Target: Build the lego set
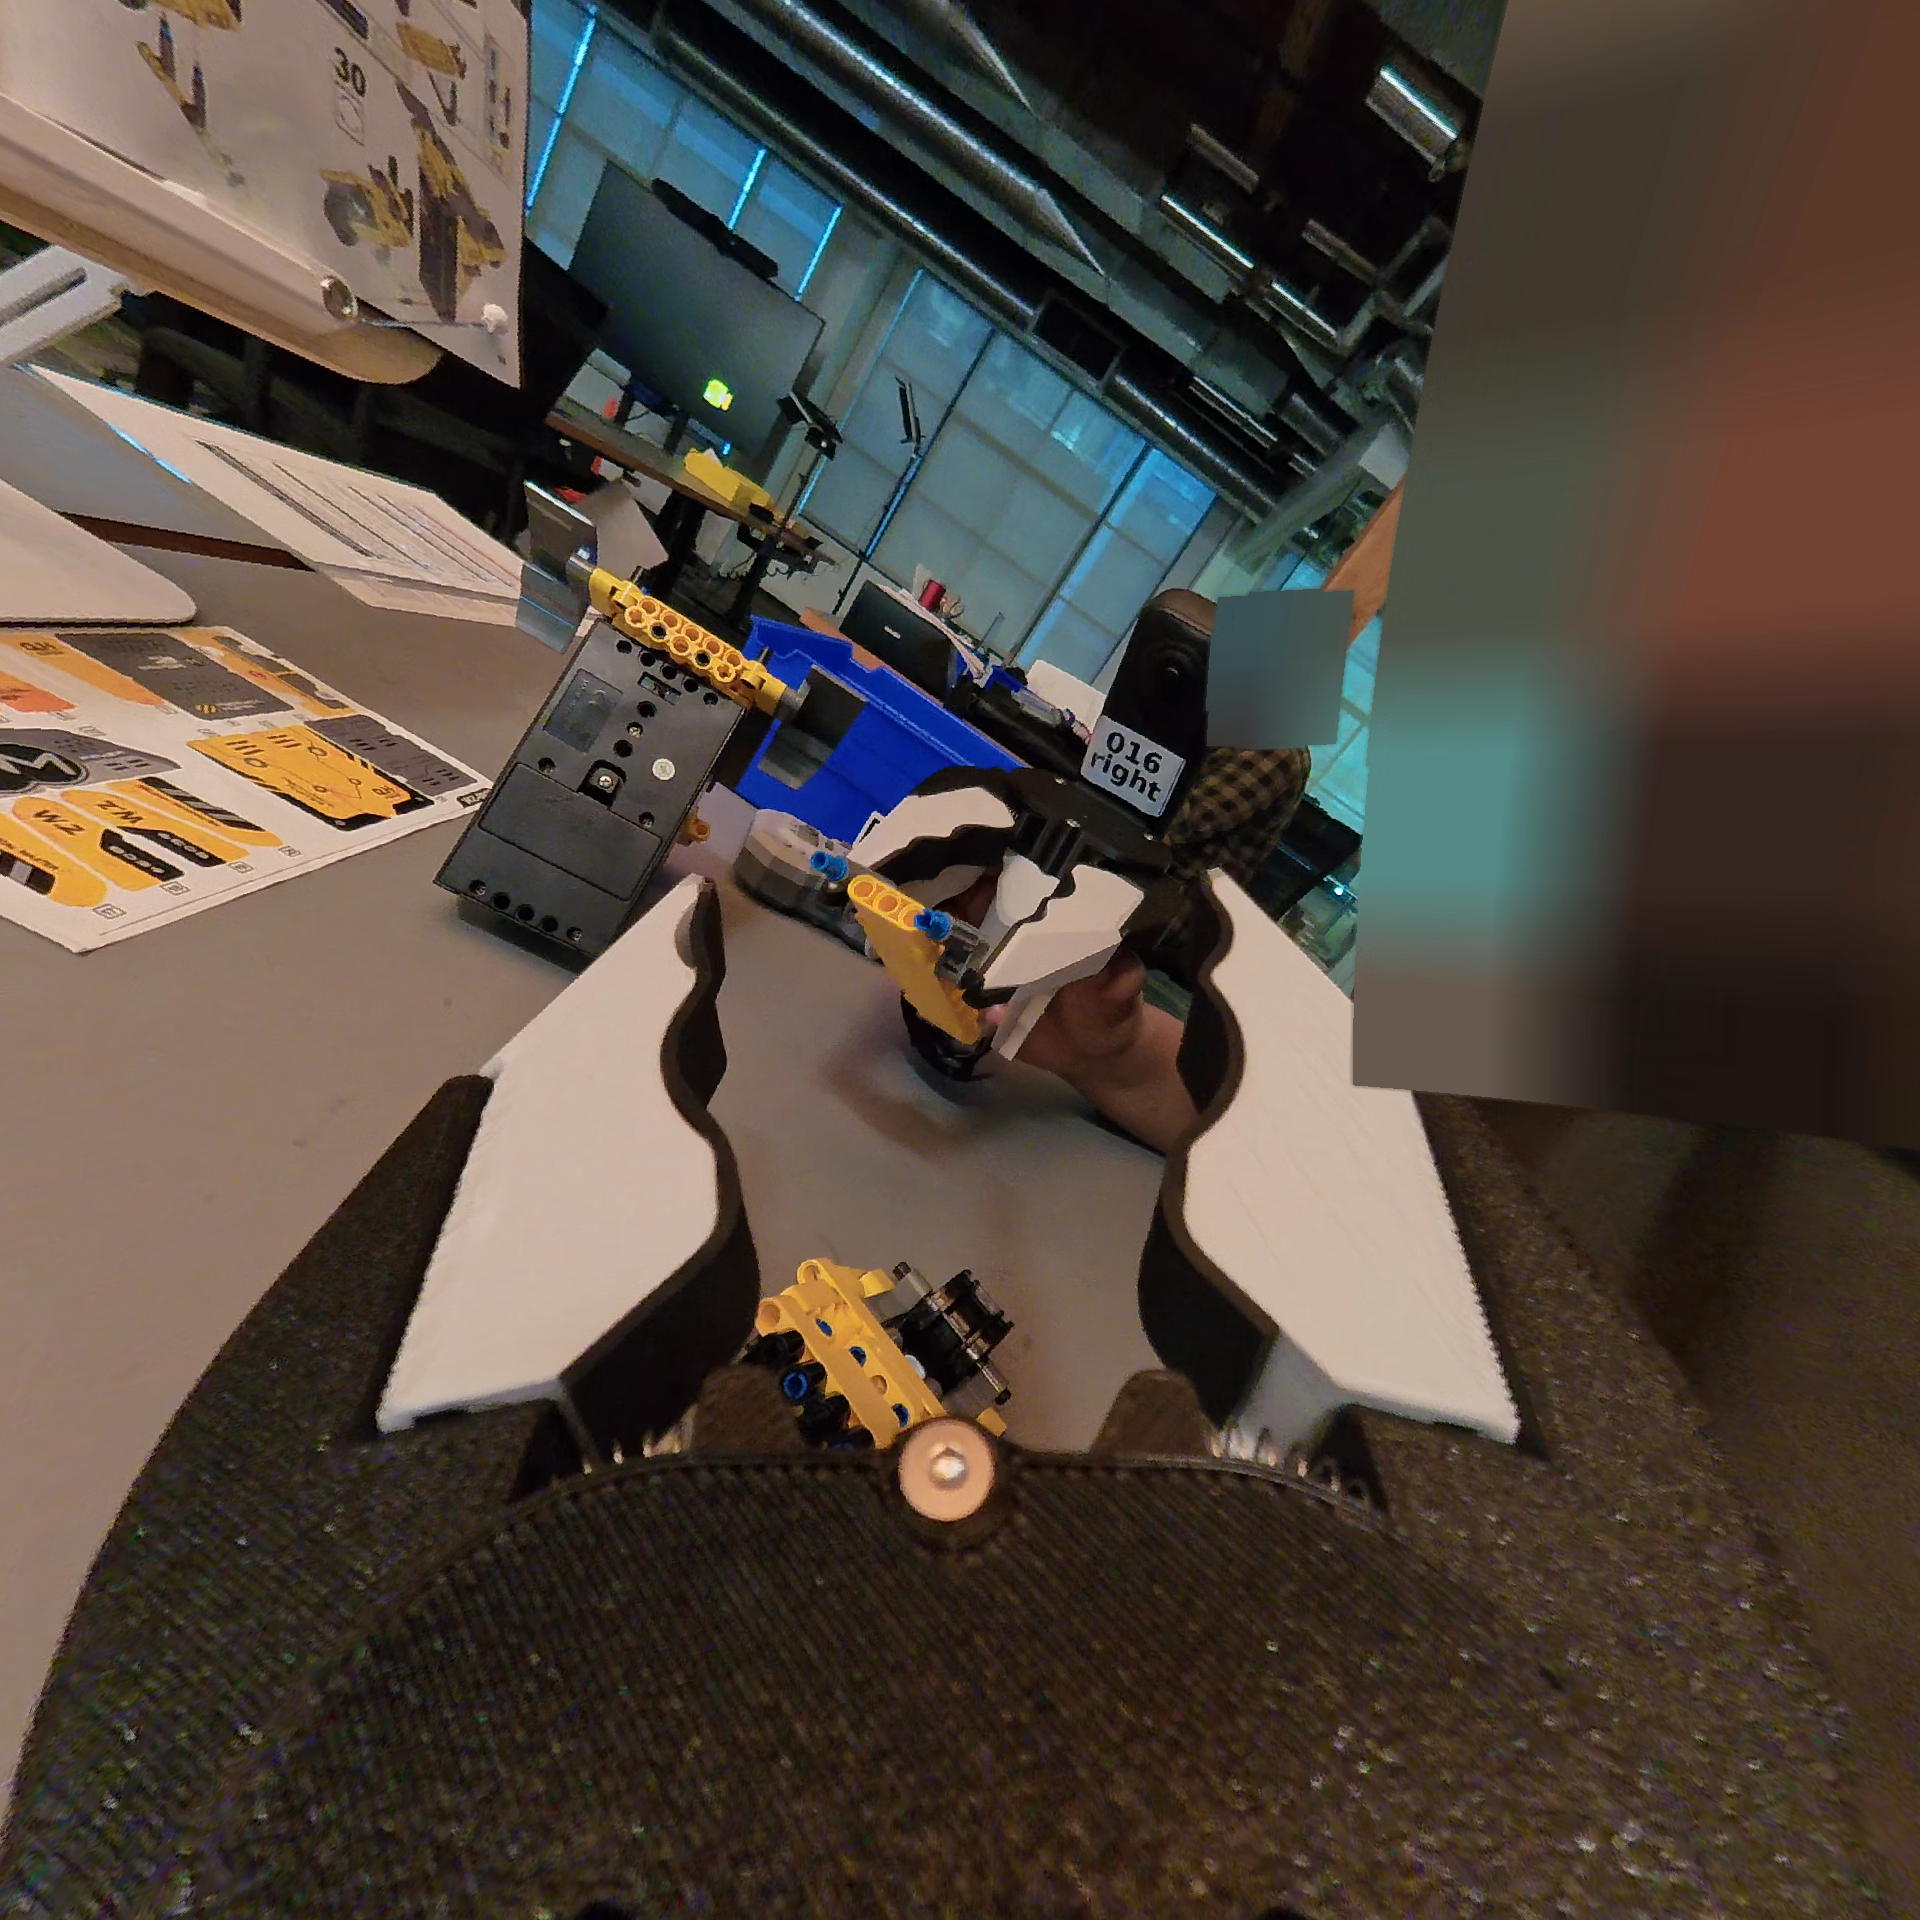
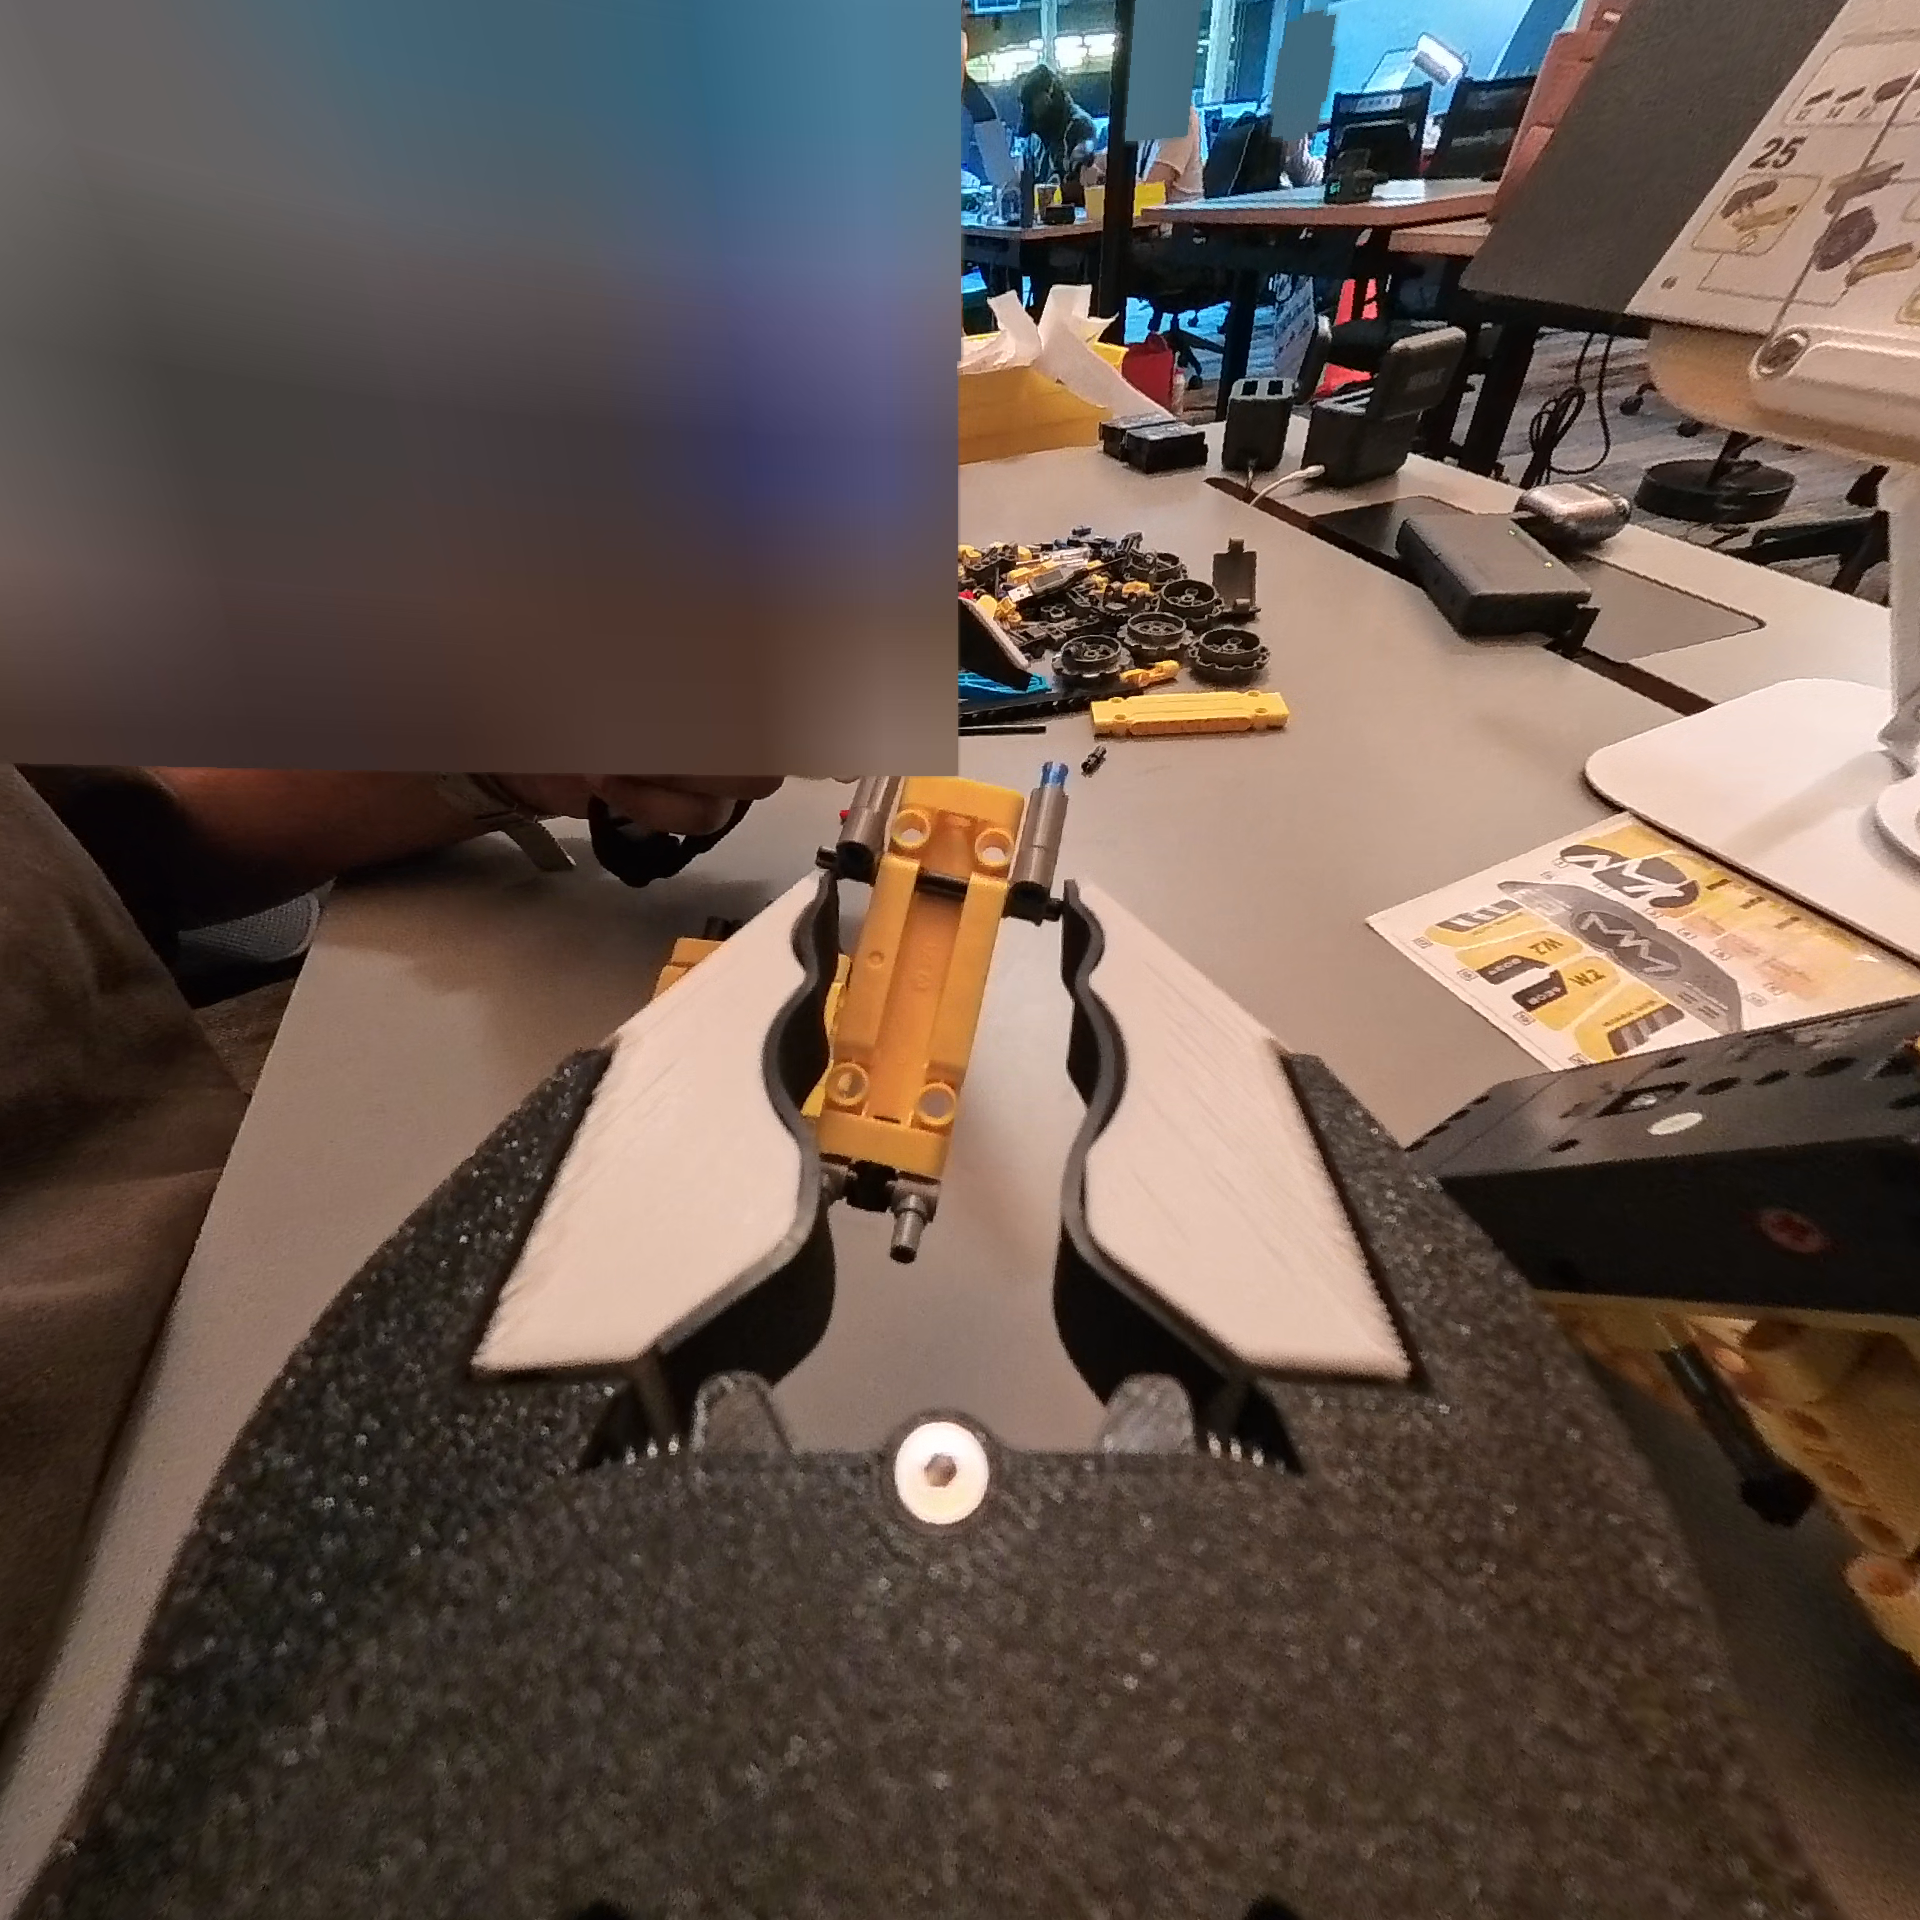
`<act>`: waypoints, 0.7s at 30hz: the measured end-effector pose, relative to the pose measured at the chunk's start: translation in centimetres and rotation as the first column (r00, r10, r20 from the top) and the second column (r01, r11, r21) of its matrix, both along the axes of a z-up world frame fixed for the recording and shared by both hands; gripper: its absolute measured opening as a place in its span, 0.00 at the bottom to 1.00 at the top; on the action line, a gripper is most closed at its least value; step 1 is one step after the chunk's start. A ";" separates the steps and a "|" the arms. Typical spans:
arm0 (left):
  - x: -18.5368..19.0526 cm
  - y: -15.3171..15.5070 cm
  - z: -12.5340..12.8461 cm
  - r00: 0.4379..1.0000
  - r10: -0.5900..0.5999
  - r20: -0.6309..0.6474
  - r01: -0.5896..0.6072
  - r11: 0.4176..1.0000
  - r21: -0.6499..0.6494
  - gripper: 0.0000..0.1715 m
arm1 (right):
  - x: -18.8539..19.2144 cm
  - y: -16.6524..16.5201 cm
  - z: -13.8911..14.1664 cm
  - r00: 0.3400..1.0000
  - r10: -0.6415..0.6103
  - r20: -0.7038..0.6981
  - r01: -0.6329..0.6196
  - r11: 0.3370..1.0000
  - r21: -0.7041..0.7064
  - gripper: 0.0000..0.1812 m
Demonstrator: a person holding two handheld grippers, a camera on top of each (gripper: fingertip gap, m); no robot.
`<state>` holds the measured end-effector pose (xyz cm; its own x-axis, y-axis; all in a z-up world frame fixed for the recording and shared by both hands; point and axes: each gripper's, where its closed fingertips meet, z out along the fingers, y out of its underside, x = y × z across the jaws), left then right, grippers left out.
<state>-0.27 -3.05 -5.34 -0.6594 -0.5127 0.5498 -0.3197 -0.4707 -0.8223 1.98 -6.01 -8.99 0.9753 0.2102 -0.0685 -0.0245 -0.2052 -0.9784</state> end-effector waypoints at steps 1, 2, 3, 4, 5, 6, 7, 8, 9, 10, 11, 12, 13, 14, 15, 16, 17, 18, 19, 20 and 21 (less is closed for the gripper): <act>0.0 0.0 0.0 1.000 0.002 0.001 -0.002 1.000 0.002 0.49 | 0.0 0.0 0.0 1.000 -0.001 0.002 0.001 1.000 0.001 0.23; 0.0 0.0 0.0 1.000 0.004 0.002 -0.004 1.000 0.002 0.49 | 0.0 0.0 0.0 1.000 -0.001 0.004 0.001 1.000 0.002 0.23; 0.0 0.1 0.0 1.000 0.005 0.002 -0.005 1.000 0.003 0.49 | 0.0 0.0 0.0 1.000 -0.001 0.006 0.001 1.000 0.001 0.23; 0.0 0.1 0.0 1.000 0.005 0.001 -0.005 1.000 0.003 0.49 | 0.0 0.0 0.0 1.000 -0.002 0.008 0.002 1.000 0.002 0.23; 0.0 0.1 0.0 1.000 0.005 0.001 -0.005 1.000 0.002 0.49 | 0.0 0.0 0.1 1.000 -0.002 0.010 0.002 1.000 0.002 0.23; 0.0 0.1 0.0 1.000 0.005 0.001 -0.005 1.000 0.002 0.49 | -0.1 0.0 0.0 1.000 -0.003 0.012 0.003 1.000 0.002 0.23; 0.0 0.1 0.0 1.000 0.007 0.002 -0.007 1.000 0.003 0.49 | -0.1 0.0 0.0 1.000 -0.003 0.013 0.003 1.000 0.001 0.23; 0.1 0.1 0.0 1.000 0.008 0.002 -0.008 1.000 0.004 0.49 | -0.1 0.0 0.0 1.000 -0.004 0.015 0.004 1.000 0.001 0.23; 0.1 0.1 0.0 1.000 0.009 0.002 -0.009 1.000 0.004 0.49 | -0.1 0.0 0.1 1.000 -0.004 0.016 0.004 1.000 0.002 0.23; 0.1 0.1 0.0 1.000 0.010 0.003 -0.010 1.000 0.003 0.49 | -0.1 0.0 0.1 1.000 -0.004 0.016 0.004 1.000 0.002 0.23; 0.1 0.2 0.0 1.000 0.010 0.003 -0.010 1.000 0.002 0.49 | -0.1 0.0 0.1 1.000 -0.004 0.016 0.004 1.000 0.001 0.23; 0.1 0.2 0.0 1.000 0.011 0.004 -0.011 1.000 0.001 0.49 | 0.0 0.0 0.1 1.000 -0.005 0.018 0.005 1.000 0.002 0.23; 0.1 0.2 0.0 1.000 0.014 0.005 -0.014 1.000 0.001 0.49 | 0.0 0.0 0.1 1.000 -0.006 0.019 0.006 1.000 0.001 0.23; 0.1 0.3 0.0 1.000 0.016 0.006 -0.016 1.000 0.001 0.49 | 0.0 0.0 0.1 1.000 -0.007 0.019 0.007 1.000 0.001 0.23; 0.1 0.3 0.1 1.000 0.019 0.007 -0.019 1.000 0.002 0.49 | -0.1 0.0 0.1 1.000 -0.007 0.020 0.007 1.000 0.003 0.23; 0.1 0.4 0.1 1.000 0.020 0.009 -0.020 1.000 0.001 0.49 | -0.1 -0.1 0.3 1.000 -0.006 0.020 0.006 1.000 0.007 0.23; 0.1 0.4 0.1 1.000 0.022 0.011 -0.022 1.000 0.001 0.49 | -0.2 -0.1 0.4 1.000 -0.004 0.021 0.004 1.000 0.010 0.23; 0.1 0.5 0.2 1.000 0.025 0.012 -0.025 1.000 0.001 0.49 | -0.3 -0.1 0.4 1.000 -0.003 0.024 0.003 1.000 0.009 0.23; 0.1 0.6 0.1 1.000 0.028 0.011 -0.028 1.000 0.001 0.49 | -0.3 0.0 0.2 1.000 -0.004 0.028 0.004 1.000 0.002 0.23; 0.2 0.6 0.1 1.000 0.029 0.010 -0.029 1.000 0.000 0.49 | -0.3 0.0 0.0 0.999 -0.004 0.032 0.004 1.000 -0.012 0.23; 0.2 0.7 0.1 0.999 0.031 0.009 -0.031 1.000 -0.003 0.49 | -0.2 0.1 -0.5 0.999 -0.003 0.033 0.004 0.999 -0.035 0.23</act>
